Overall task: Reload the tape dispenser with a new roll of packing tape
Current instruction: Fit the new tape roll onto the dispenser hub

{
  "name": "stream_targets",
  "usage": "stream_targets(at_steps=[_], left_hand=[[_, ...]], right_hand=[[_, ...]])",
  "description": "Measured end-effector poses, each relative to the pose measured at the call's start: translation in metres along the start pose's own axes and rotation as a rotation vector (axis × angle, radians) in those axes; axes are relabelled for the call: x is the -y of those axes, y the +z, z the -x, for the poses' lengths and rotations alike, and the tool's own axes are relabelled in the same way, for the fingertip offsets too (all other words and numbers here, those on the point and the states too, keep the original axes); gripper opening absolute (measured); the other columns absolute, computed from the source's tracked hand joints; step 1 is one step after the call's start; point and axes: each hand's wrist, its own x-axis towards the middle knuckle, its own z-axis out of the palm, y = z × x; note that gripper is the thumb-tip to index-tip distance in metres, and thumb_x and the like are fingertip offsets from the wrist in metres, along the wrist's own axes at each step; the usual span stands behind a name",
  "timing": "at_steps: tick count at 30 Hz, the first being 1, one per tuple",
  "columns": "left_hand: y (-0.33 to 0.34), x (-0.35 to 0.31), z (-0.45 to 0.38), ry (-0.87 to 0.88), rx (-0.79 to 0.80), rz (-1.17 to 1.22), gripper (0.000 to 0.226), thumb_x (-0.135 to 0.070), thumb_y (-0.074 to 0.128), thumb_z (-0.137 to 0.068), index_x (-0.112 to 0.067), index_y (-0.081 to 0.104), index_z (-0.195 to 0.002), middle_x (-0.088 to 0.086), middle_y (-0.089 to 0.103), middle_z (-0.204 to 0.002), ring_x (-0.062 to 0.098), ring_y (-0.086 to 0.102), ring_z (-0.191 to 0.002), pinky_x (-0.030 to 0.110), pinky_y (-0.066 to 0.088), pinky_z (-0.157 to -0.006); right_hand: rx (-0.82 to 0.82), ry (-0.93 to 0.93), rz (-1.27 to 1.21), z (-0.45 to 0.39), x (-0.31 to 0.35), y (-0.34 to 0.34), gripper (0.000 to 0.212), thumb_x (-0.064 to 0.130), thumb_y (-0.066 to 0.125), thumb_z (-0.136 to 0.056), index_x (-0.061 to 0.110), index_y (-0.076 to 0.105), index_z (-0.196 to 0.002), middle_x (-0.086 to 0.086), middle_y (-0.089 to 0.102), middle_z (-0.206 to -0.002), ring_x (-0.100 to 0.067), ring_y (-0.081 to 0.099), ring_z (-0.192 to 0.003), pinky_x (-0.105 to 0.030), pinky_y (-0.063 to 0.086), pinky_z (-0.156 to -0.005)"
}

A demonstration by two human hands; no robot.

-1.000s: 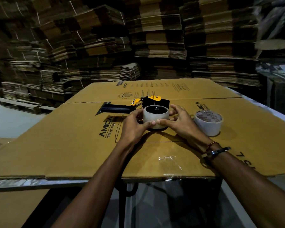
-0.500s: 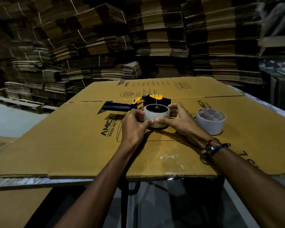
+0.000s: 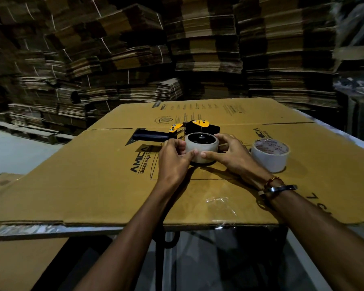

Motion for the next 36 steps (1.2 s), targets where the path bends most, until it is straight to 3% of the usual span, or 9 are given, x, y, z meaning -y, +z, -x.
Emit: stream_targets(at_steps=[5, 9, 14, 19, 22, 26, 29, 33, 36], left_hand=[[0.002, 0.001, 0.004, 0.026, -0.067, -0.055, 0.022, -0.016, 0.072, -0.088, -0.013, 0.059, -0.105, 0.005, 0.061, -0.109, 0.011, 0.061, -0.095, 0.025, 0.058, -0.076], [0.005, -0.006, 0.011, 0.008, -0.066, -0.052, 0.036, -0.021, 0.076, -0.086, -0.012, 0.055, -0.114, 0.001, 0.053, -0.116, 0.008, 0.058, -0.097, 0.009, 0.051, -0.07], [0.008, -0.014, 0.02, -0.023, -0.074, -0.001, 0.052, -0.03, 0.08, -0.081, -0.009, 0.053, -0.121, 0.001, 0.048, -0.12, 0.01, 0.059, -0.101, 0.014, 0.052, -0.078], [0.014, -0.018, 0.031, -0.01, -0.057, 0.055, 0.046, -0.03, 0.077, -0.085, -0.011, 0.053, -0.12, 0.0, 0.048, -0.121, 0.007, 0.058, -0.1, 0.005, 0.048, -0.074], [0.014, -0.017, 0.029, -0.034, -0.052, 0.089, 0.052, -0.031, 0.077, -0.084, -0.01, 0.051, -0.124, 0.0, 0.045, -0.125, 0.012, 0.057, -0.108, 0.014, 0.052, -0.083], [0.012, -0.012, 0.021, -0.102, -0.02, 0.113, 0.06, -0.029, 0.082, -0.079, -0.012, 0.048, -0.125, 0.002, 0.043, -0.129, 0.017, 0.055, -0.115, 0.03, 0.055, -0.094], [0.01, -0.009, 0.01, -0.147, 0.028, 0.134, 0.069, -0.026, 0.087, -0.073, -0.013, 0.045, -0.126, 0.004, 0.04, -0.132, 0.022, 0.056, -0.117, 0.038, 0.057, -0.093], [0.001, -0.01, -0.003, -0.181, 0.088, 0.131, 0.073, -0.02, 0.089, -0.069, -0.015, 0.044, -0.126, 0.006, 0.042, -0.136, 0.022, 0.052, -0.121, 0.024, 0.055, -0.083], [-0.007, -0.007, -0.006, -0.205, 0.133, 0.186, 0.069, -0.015, 0.089, -0.066, -0.019, 0.045, -0.119, 0.007, 0.051, -0.13, 0.022, 0.056, -0.116, 0.019, 0.051, -0.074]], right_hand=[[0.049, 0.006, -0.113, 0.005, 0.001, -0.003, 0.064, 0.022, 0.08, -0.08, 0.021, 0.049, -0.136, 0.0, 0.052, -0.138, -0.012, 0.058, -0.112, -0.026, 0.052, -0.085], [0.033, 0.02, -0.128, 0.006, 0.002, -0.001, 0.057, 0.026, 0.083, -0.077, 0.024, 0.048, -0.123, 0.005, 0.056, -0.127, -0.012, 0.058, -0.112, -0.032, 0.053, -0.091], [-0.026, -0.005, -0.017, 0.004, 0.001, 0.001, 0.082, 0.042, 0.083, -0.072, 0.017, 0.043, -0.139, 0.004, 0.056, -0.126, -0.006, 0.057, -0.097, -0.022, 0.048, -0.074], [-0.05, -0.046, 0.108, 0.001, -0.001, 0.002, 0.089, 0.047, 0.081, -0.074, 0.016, 0.042, -0.148, -0.004, 0.046, -0.133, -0.019, 0.055, -0.111, -0.022, 0.047, -0.076], [-0.035, -0.05, 0.054, 0.002, -0.001, 0.0, 0.074, 0.045, 0.078, -0.077, 0.017, 0.051, -0.139, -0.002, 0.047, -0.126, -0.019, 0.057, -0.109, -0.024, 0.051, -0.075], [-0.033, -0.02, -0.14, 0.005, -0.003, -0.003, 0.055, 0.043, 0.078, -0.078, 0.018, 0.058, -0.123, -0.001, 0.056, -0.13, -0.016, 0.056, -0.12, -0.039, 0.054, -0.097], [-0.004, -0.022, -0.24, 0.008, -0.003, -0.002, 0.043, 0.033, 0.078, -0.081, 0.016, 0.057, -0.114, -0.001, 0.06, -0.126, -0.018, 0.058, -0.121, -0.044, 0.053, -0.1], [0.024, -0.003, -0.242, 0.007, -0.002, -0.005, 0.052, 0.025, 0.077, -0.083, 0.014, 0.052, -0.127, -0.003, 0.058, -0.128, -0.016, 0.058, -0.12, -0.035, 0.054, -0.096], [0.066, -0.003, -0.195, 0.006, -0.002, -0.006, 0.065, 0.028, 0.076, -0.084, 0.02, 0.046, -0.141, 0.0, 0.053, -0.131, -0.009, 0.056, -0.115, -0.023, 0.052, -0.084]])
